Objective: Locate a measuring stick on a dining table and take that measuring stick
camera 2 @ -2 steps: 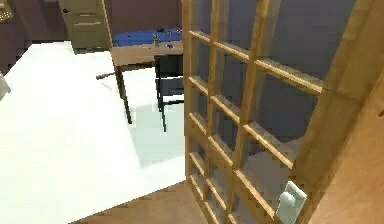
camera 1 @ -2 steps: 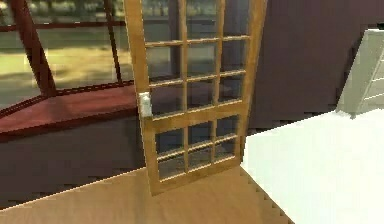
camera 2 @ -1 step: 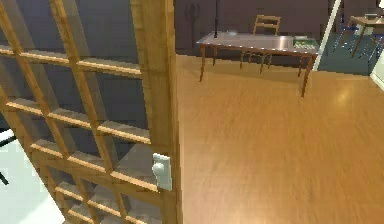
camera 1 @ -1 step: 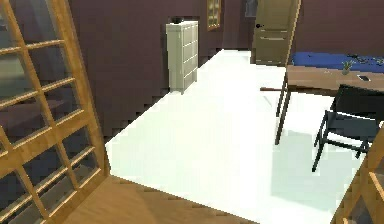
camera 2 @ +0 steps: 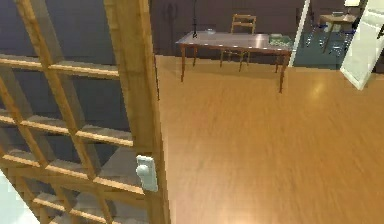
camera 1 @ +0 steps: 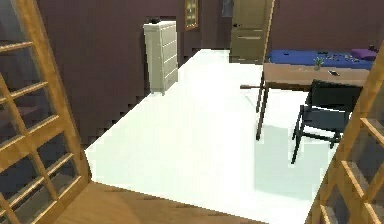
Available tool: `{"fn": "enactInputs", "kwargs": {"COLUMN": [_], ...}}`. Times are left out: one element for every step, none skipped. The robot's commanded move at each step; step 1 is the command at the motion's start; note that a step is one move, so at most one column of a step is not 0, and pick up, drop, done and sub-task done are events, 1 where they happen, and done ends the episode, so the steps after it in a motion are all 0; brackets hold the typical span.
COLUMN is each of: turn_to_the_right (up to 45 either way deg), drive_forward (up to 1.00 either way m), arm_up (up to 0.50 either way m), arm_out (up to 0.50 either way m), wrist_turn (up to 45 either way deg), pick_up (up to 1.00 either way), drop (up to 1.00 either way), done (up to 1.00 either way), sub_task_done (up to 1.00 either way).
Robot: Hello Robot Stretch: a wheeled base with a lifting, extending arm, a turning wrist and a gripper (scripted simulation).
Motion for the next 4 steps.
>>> {"fn": "enactInputs", "kwargs": {"turn_to_the_right": [3.0,0.0,0.0,3.0], "drive_forward": [0.0,1.0,0.95,0.0], "arm_up": [0.0,0.0,0.0,0.0], "arm_out": [0.0,0.0,0.0,0.0], "wrist_turn": [0.0,0.0,0.0,0.0], "pick_up": [0.0,0.0,0.0,0.0], "drop": [0.0,0.0,0.0,0.0], "done": [0.0,0.0,0.0,0.0], "sub_task_done": [0.0,0.0,0.0,0.0]}}
